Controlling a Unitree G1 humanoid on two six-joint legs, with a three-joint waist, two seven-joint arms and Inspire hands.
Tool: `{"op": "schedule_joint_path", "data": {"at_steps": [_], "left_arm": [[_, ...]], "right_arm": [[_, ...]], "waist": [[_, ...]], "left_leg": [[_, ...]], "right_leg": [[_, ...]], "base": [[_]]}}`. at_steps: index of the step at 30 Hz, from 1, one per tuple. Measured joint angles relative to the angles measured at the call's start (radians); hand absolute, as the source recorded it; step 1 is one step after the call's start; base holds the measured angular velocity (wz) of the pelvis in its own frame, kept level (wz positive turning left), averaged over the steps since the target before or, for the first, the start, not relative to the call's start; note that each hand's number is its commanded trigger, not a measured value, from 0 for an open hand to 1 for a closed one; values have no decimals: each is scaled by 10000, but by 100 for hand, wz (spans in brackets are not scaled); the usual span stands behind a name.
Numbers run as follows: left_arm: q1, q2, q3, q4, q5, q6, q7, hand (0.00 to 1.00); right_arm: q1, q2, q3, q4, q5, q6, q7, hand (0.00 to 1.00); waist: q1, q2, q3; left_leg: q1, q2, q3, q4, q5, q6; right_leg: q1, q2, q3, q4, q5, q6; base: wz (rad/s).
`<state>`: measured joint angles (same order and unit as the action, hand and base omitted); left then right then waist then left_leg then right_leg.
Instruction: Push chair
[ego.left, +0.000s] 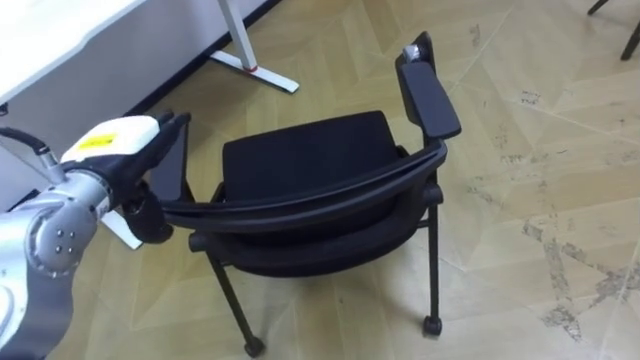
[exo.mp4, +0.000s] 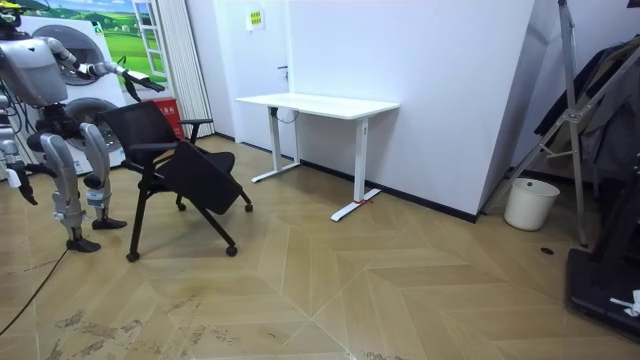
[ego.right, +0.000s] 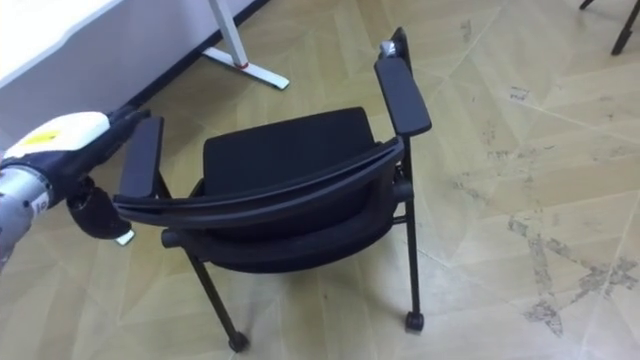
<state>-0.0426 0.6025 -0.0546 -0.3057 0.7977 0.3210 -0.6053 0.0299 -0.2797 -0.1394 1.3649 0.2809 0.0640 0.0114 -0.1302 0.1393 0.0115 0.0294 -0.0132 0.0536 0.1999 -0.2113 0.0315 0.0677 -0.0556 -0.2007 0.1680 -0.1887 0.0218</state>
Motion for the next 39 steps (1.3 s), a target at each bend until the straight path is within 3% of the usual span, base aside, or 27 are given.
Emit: {"op": "schedule_joint_path", "data": {"at_steps": [5,10,25,33,39], "left_arm": [[-211,84,-2,-224,-212,8,-117,0],[-335,84,-2,-736,-243,-29,-382,0],[-483,117,-661,-868,-872,13,-1115,0],[-475,3,-1255,-493,-879,1,-1220,0],[-245,-87,-1567,219,-877,-2,-1177,0]], "right_arm": [[-6,-1,15,358,341,-63,-77,0],[12,0,15,541,341,-76,-67,0],[-124,0,10,721,334,-84,158,0],[-278,3,95,321,438,-90,197,0],[-296,10,200,204,489,-94,216,0]], "waist": [[7,239,9],[-1,262,4],[-227,23,162],[-395,13,150],[-598,90,95]], "left_leg": [[38,0,-12,10,0,0],[75,3,-12,8,0,0],[-27,-4,-15,-30,0,0],[-34,-3,-18,-21,0,0],[-83,-3,-49,-1,0,0]], "right_leg": [[0,-5,-10,8,0,0],[11,-3,12,7,-12,-1],[-132,2,90,16,-40,13],[-130,0,89,35,-35,10],[-122,14,116,34,-34,8]], "base": [[0],[-1],[-1],[0],[5]]}}
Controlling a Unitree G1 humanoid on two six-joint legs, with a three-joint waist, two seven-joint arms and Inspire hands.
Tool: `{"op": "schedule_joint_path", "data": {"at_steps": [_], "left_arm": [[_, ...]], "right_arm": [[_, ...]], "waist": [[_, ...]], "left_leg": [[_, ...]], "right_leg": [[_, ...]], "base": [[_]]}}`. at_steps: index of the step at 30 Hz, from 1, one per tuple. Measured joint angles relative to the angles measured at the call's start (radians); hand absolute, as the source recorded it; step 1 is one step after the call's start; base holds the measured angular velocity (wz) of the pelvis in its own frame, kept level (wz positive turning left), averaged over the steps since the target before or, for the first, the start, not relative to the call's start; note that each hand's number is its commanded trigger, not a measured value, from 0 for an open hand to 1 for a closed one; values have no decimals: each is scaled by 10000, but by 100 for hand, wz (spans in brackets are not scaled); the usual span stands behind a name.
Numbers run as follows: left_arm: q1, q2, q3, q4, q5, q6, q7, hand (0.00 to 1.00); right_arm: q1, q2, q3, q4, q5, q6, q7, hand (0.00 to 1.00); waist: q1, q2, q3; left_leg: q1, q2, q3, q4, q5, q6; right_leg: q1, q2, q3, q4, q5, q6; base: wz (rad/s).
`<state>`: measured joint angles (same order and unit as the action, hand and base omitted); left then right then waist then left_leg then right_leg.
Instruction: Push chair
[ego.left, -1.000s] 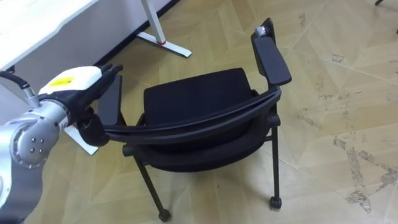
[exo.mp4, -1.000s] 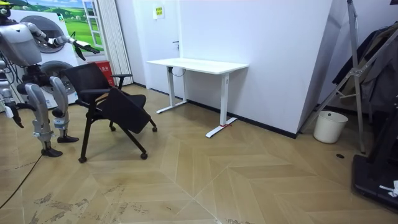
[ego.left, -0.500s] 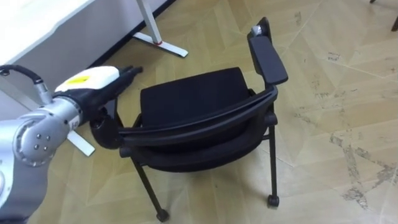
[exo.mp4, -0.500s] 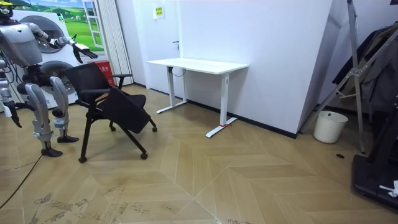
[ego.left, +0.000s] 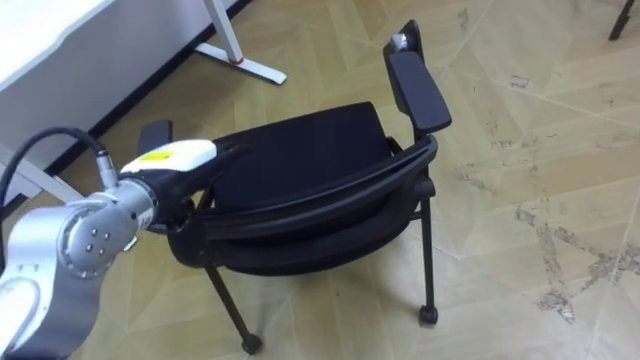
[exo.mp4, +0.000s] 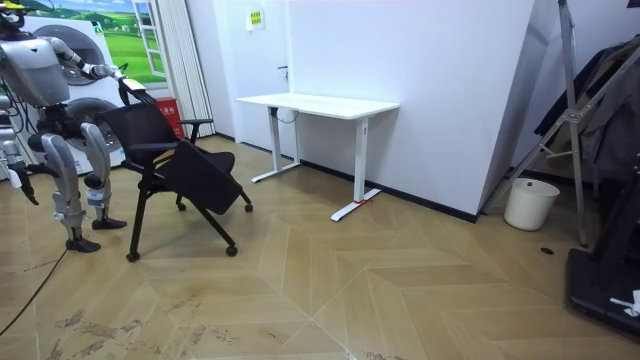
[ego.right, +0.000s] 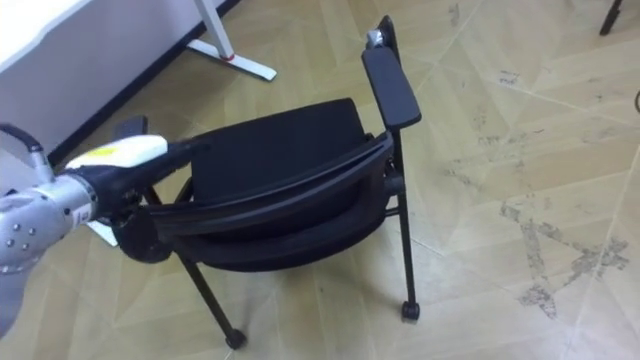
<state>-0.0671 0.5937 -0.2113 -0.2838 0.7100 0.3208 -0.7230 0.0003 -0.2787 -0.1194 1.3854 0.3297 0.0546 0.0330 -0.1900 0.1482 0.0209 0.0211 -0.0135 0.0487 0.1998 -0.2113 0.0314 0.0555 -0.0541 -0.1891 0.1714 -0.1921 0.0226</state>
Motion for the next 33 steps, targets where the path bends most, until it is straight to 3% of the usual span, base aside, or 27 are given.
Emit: {"op": "schedule_joint_path", "data": {"at_steps": [2,5,8,14,23,24,25,26,27,33], "left_arm": [[31,-290,-6,418,6,12,-4,0],[42,-513,-145,875,49,7,130,0],[26,-780,-179,1336,14,17,476,0],[-43,-1020,-302,2200,52,-21,1106,0],[-23,-1178,-479,3174,598,-20,1833,0],[-24,-1187,-463,3205,599,-20,1854,12],[-41,-1197,-457,3265,634,-20,1899,76],[-43,-1238,-460,3311,704,-21,1920,96],[-48,-1252,-457,3325,712,-20,1927,100],[-17,-1427,-377,3345,905,-20,1949,100]], "right_arm": [[18,8,-1,-6,15,2,21,0],[25,19,-1,-18,6,3,37,0],[154,25,137,-229,201,27,-43,0],[263,31,197,-313,339,109,-121,0],[308,31,184,-388,31,375,-342,0],[315,32,184,-454,-6,415,-364,0],[319,31,184,-599,-107,481,-389,0],[321,30,188,-676,-190,479,-389,0],[321,31,188,-700,-191,478,-388,0],[375,30,188,-947,-194,508,-372,0]], "waist": [[-43,0,-1],[-147,-84,41],[-259,-159,27],[-271,-368,-72],[-490,-420,-83],[-491,-420,-83],[-502,-428,-81],[-507,-454,-94],[-504,-468,-103],[-483,-504,-115]], "left_leg": [[10,3,6,-8,0,0],[51,4,-12,-33,0,0],[175,5,17,-38,0,0],[530,2,354,-67,0,0],[766,62,581,-145,-1,-1],[766,70,591,-144,-1,-2],[761,79,592,-145,0,-5],[765,86,591,-144,0,-6],[762,87,591,-145,0,-6],[785,73,592,-191,0,-6]], "right_leg": [[1,10,-4,0,0,-1],[16,20,26,3,0,-1],[122,17,92,4,0,-1],[309,63,382,-27,-11,-16],[294,110,514,192,-90,-65],[277,116,514,195,-91,-67],[255,125,513,199,-90,-69],[264,136,525,207,-87,-74],[266,139,534,217,-87,-75],[253,120,552,330,-125,-78]], "base": [[0],[-1],[-4],[-10],[-7],[0],[0],[0],[0],[0]]}}
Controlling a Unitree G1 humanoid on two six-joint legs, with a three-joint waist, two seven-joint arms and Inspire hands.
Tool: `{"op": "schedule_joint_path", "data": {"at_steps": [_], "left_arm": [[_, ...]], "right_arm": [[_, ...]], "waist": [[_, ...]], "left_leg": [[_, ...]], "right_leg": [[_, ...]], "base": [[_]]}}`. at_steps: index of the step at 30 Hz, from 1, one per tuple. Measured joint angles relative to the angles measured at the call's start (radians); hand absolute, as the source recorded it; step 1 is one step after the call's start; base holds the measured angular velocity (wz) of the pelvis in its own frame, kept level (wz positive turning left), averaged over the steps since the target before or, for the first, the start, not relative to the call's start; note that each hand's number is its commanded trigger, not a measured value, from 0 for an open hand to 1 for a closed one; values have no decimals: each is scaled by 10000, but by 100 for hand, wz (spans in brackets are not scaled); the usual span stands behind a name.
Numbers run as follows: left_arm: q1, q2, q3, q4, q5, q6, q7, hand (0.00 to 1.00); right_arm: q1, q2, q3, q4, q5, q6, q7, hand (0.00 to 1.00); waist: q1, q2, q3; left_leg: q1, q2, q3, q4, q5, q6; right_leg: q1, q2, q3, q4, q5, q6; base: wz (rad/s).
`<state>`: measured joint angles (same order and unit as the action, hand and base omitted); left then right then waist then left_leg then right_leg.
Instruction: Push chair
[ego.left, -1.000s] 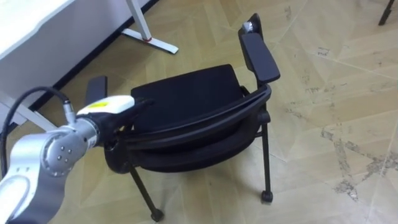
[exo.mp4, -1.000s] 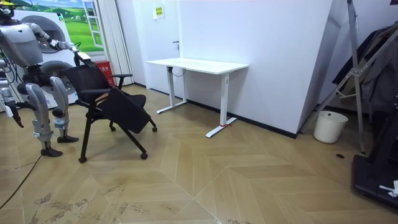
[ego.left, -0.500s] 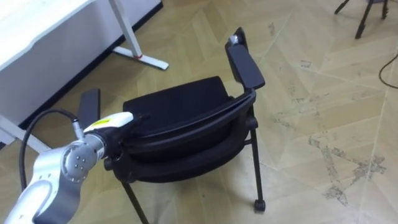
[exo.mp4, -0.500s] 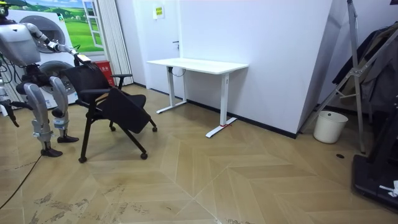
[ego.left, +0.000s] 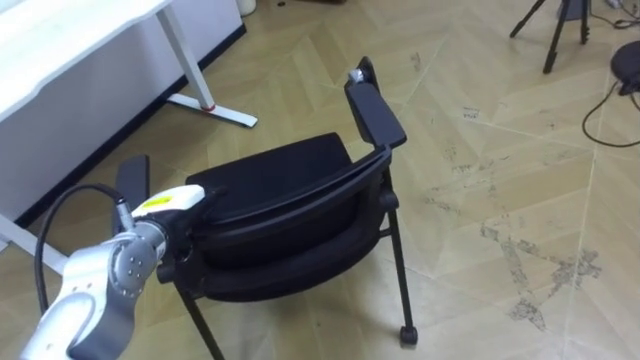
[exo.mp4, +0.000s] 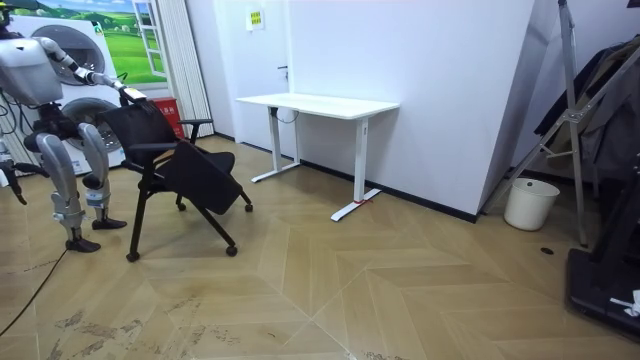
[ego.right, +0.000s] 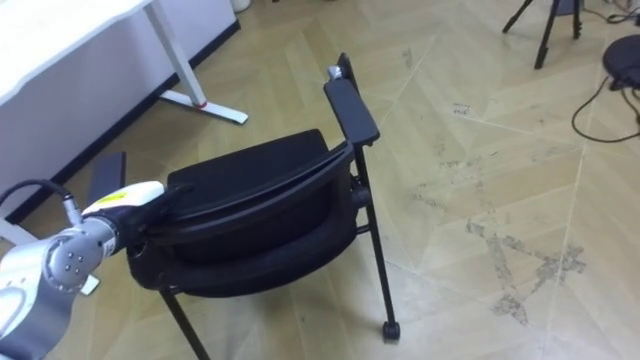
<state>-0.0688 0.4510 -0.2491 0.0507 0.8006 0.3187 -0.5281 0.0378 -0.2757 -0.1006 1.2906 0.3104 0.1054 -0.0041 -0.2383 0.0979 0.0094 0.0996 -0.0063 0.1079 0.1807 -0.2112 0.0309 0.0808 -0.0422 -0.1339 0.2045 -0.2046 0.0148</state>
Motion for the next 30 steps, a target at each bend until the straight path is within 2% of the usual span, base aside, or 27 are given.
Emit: {"op": "schedule_joint_path", "data": {"at_steps": [4,6,8,10,18,21,23,27,30], "left_arm": [[-49,-133,19,246,183,-14,251,100],[-198,-342,136,671,190,-16,566,100],[-122,-347,191,644,206,-305,856,100],[-23,-376,191,663,210,-439,1162,100],[170,-435,188,683,199,-588,1766,100],[181,-437,182,663,197,-599,1769,100],[228,-408,191,463,201,-577,1769,100],[326,-315,194,56,233,-570,1766,100],[384,-311,180,-253,342,-606,1747,100]], "right_arm": [[119,0,-1,-120,-40,10,27,0],[123,8,-2,-118,-112,10,76,0],[191,-1,-30,-117,-328,9,66,0],[160,-1,-34,-125,-490,6,70,0],[150,4,-102,-192,-934,-36,-170,0],[144,-35,-251,-214,-1529,-24,-297,0],[158,-50,-290,-576,-2492,68,-461,0],[123,-146,-410,-1341,-4052,11,-597,0],[-171,-481,-400,-1622,-5171,2,-629,0]], "waist": [[-13,-29,-15],[-33,-87,-49],[4,-147,-84],[14,-156,-87],[15,-166,-80],[24,-179,-71],[81,-232,-36],[113,-345,-24],[279,-448,-37]], "left_leg": [[-19,-1,9,32,1,-2],[-6,-4,30,44,2,-2],[13,-16,31,52,2,-2],[28,-26,31,50,2,-2],[120,-17,124,-14,1,-2],[127,-28,117,-70,1,-2],[125,-29,114,-103,1,-1],[-49,-59,47,-38,2,0],[-171,-66,33,25,2,-1]], "right_leg": [[-4,-3,11,-24,-4,-6],[-13,-9,3,-35,-5,-8],[17,-20,-3,-65,-5,-8],[35,-29,-4,-71,-4,-7],[124,-15,45,-171,5,10],[164,-23,90,-173,-13,34],[130,-21,94,-162,-20,42],[32,-49,19,-168,-13,43],[8,-68,-69,-129,-4,47]], "base": [[-1],[-2],[0],[0],[-1],[0],[0],[5],[4]]}}
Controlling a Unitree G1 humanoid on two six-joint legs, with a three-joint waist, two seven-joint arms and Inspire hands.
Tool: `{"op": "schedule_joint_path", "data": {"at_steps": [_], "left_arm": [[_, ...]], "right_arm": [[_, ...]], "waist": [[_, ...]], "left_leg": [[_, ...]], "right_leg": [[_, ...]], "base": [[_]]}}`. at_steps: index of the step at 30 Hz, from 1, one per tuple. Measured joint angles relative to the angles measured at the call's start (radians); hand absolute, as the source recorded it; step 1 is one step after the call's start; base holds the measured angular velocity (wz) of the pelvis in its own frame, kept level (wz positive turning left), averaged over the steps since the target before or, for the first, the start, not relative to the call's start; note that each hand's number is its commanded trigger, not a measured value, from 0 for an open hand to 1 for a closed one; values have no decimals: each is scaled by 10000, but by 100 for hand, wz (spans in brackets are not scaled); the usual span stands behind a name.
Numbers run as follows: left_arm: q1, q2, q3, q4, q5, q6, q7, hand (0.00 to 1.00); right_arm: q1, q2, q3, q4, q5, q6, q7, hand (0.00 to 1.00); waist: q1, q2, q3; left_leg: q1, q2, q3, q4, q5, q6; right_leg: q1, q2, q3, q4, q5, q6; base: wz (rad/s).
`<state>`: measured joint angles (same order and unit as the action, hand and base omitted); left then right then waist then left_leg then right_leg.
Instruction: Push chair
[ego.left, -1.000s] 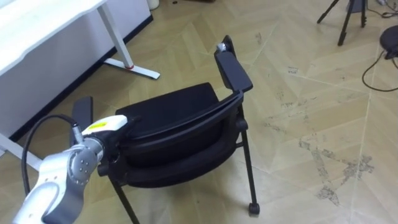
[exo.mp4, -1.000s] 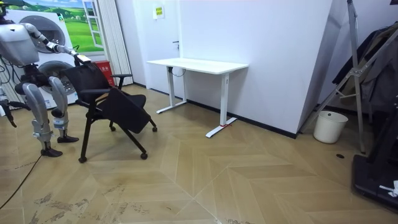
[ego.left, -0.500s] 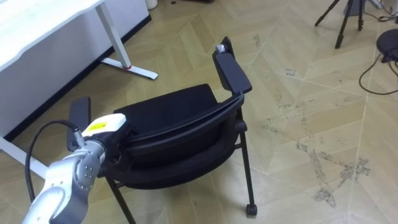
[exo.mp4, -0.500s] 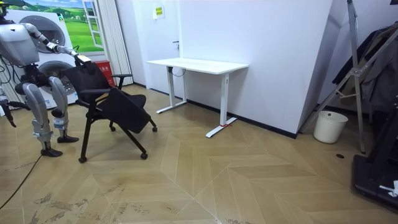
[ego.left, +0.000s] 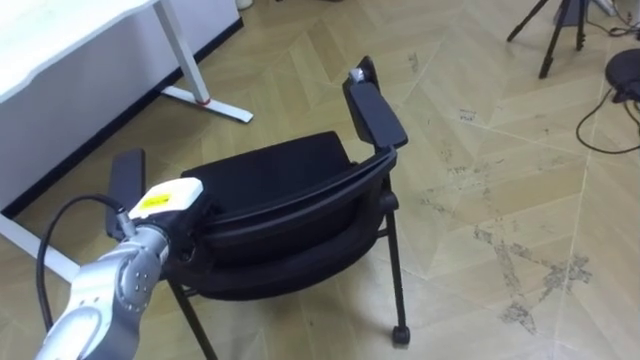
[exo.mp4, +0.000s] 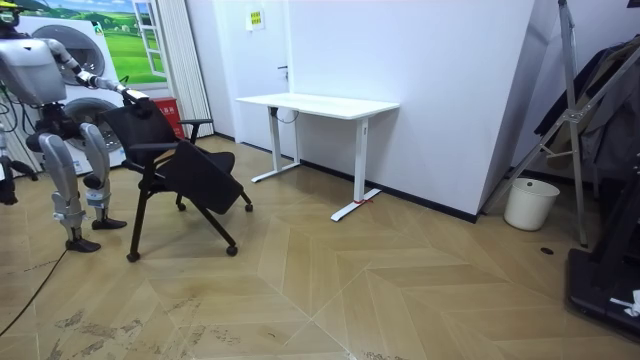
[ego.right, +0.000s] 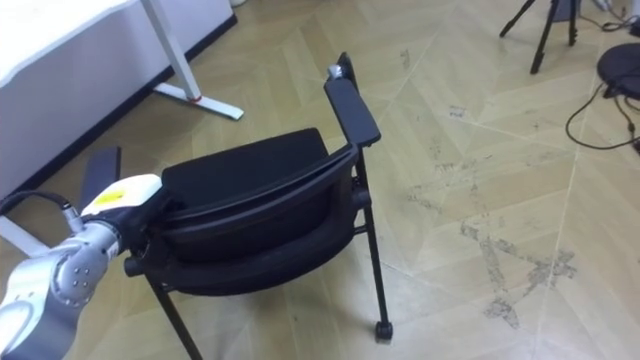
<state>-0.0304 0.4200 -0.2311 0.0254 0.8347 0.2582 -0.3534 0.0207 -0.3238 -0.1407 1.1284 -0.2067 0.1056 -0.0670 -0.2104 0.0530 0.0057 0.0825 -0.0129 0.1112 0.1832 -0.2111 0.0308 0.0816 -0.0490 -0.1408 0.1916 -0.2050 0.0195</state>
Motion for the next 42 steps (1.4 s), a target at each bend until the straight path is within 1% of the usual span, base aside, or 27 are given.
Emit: {"op": "schedule_joint_path", "data": {"at_steps": [2,3,4,5,6,7,8,10,11,13,14,16,19,20,22,24,27,29,31,33,34,37,39,41,42], "left_arm": [[61,46,-41,-184,41,6,-6,100],[62,61,-57,-210,41,7,-13,100],[63,81,-60,-256,34,6,-29,100],[58,126,-56,-319,35,6,-51,100],[44,152,-56,-351,38,6,-54,100],[5,195,-57,-408,74,-7,-56,100],[-38,204,-67,-450,111,-39,-57,100],[-59,255,-127,-466,125,-84,-56,100],[-85,272,-161,-473,125,-118,-56,100],[-152,329,-183,-545,120,-185,-56,100],[-207,335,-193,-588,118,-205,-53,100],[-234,371,-259,-590,115,-258,-7,100],[-294,378,-313,-464,91,-413,68,100],[-289,367,-317,-459,92,-462,130,100],[-290,367,-315,-464,90,-543,156,100],[-292,368,-308,-466,91,-608,172,100],[-317,330,-309,-412,104,-793,239,100],[-312,329,-311,-341,82,-968,321,100],[-314,329,-312,-325,76,-1110,402,100],[-337,337,-312,-225,49,-1285,495,100],[-342,341,-315,-179,36,-1362,574,100],[-434,342,-336,-19,31,-1543,685,100],[-481,360,-371,-4,31,-1568,740,100],[-638,378,-456,56,31,-1649,772,100],[-677,379,-464,72,31,-1693,781,100]], "right_arm": [[-207,-287,3,-580,-671,38,-93,0],[-205,-361,15,-908,-892,57,-95,0],[-213,-490,17,-1620,-1317,89,-95,0],[-300,-566,23,-2310,-1778,96,-101,0],[-401,-588,27,-2547,-2044,93,-101,0],[-592,-599,29,-3026,-2631,146,-80,0],[-647,-626,93,-3622,-3134,187,-63,0],[-749,-721,355,-4447,-3674,241,-11,0],[-774,-741,495,-5083,-4170,329,98,0],[-777,-744,721,-6205,-4991,398,311,0],[-784,-741,838,-6842,-5310,418,458,0],[-802,-746,1128,-7625,-5670,421,628,0],[-840,-749,1753,-8638,-5978,473,911,0],[-840,-749,1979,-8956,-6228,469,1042,0],[-840,-749,2128,-9326,-6336,430,1241,0],[-840,-751,2262,-9690,-6427,479,1422,0],[-851,-758,2479,-10165,-6698,473,1868,0],[-1037,-861,2827,-10235,-6711,420,2130,0],[-1183,-893,2972,-10235,-6711,351,2243,0],[-1350,-967,3282,-10235,-6724,315,2252,0],[-1447,-999,3440,-10235,-6856,229,2252,0],[-1637,-1012,3856,-10236,-7160,137,2251,0],[-1656,-1013,4018,-10237,-7387,57,2253,0],[-1675,-1013,4067,-10250,-7474,14,2359,0],[-1699,-1012,4081,-10250,-7483,17,2367,0]], "waist": [[91,-107,-13],[154,-134,-1],[256,-170,-1],[248,-224,-10],[253,-262,7],[257,-342,50],[283,-421,59],[349,-500,23],[457,-535,5],[522,-565,-16],[543,-540,-27],[549,-564,-20],[777,-574,-22],[795,-571,-20],[839,-564,-18],[916,-549,-8],[1129,-540,1],[1299,-531,11],[1332,-522,33],[1372,-524,36],[1377,-519,40],[1414,-535,52],[1433,-555,65],[1590,-573,64],[1613,-581,70]], "left_leg": [[50,7,16,1,0,0],[64,9,45,0,0,0],[61,22,157,4,0,0],[-27,30,194,37,0,0],[-31,31,215,53,1,0],[-37,38,232,54,0,0],[-46,33,236,55,0,0],[-44,24,241,57,0,0],[-49,19,250,56,0,0],[-125,22,248,58,1,0],[-179,25,234,63,1,1],[-171,26,216,62,1,1],[-100,30,238,41,1,1],[-102,29,241,41,1,1],[-109,27,241,42,1,1],[-119,26,234,48,1,1],[-112,29,244,50,1,1],[-56,35,250,49,1,1],[-66,30,248,45,1,1],[-59,38,249,46,1,1],[-66,56,266,48,1,1],[-84,59,283,52,1,1],[-109,56,283,50,1,1],[-197,44,285,48,1,1],[-221,45,281,48,1,1]], "right_leg": [[-6,-7,-10,81,7,-11],[-17,-13,-6,127,-3,-19],[-58,-16,20,140,-7,-24],[-100,-17,0,142,-8,-26],[-121,-15,1,141,-8,-27],[-143,-8,-3,125,-8,-29],[-184,-7,-1,121,-9,-30],[-180,-17,7,120,-12,-28],[-221,-21,42,142,-12,-27],[-318,-21,52,205,-12,-27],[-330,-21,35,231,-11,-28],[-308,-22,2,239,-9,-28],[-296,-9,92,288,-8,-29],[-298,-9,95,287,-9,-28],[-304,-12,102,285,-9,-28],[-308,-14,100,285,-9,-28],[-334,0,180,294,-9,-29],[-313,14,300,294,-8,-29],[-316,7,300,294,-8,-29],[-315,9,302,293,-8,-29],[-316,8,302,292,-8,-29],[-320,14,249,291,-8,-29],[-330,16,230,291,-8,-29],[-446,16,252,334,-8,-30],[-477,16,249,344,-7,-31]], "base": [[-2],[-12],[-10],[-6],[4],[3],[0],[-2],[-8],[-3],[6],[3],[-6],[-5],[0],[-2],[-8],[-12],[0],[0],[0],[0],[2],[0],[0]]}}
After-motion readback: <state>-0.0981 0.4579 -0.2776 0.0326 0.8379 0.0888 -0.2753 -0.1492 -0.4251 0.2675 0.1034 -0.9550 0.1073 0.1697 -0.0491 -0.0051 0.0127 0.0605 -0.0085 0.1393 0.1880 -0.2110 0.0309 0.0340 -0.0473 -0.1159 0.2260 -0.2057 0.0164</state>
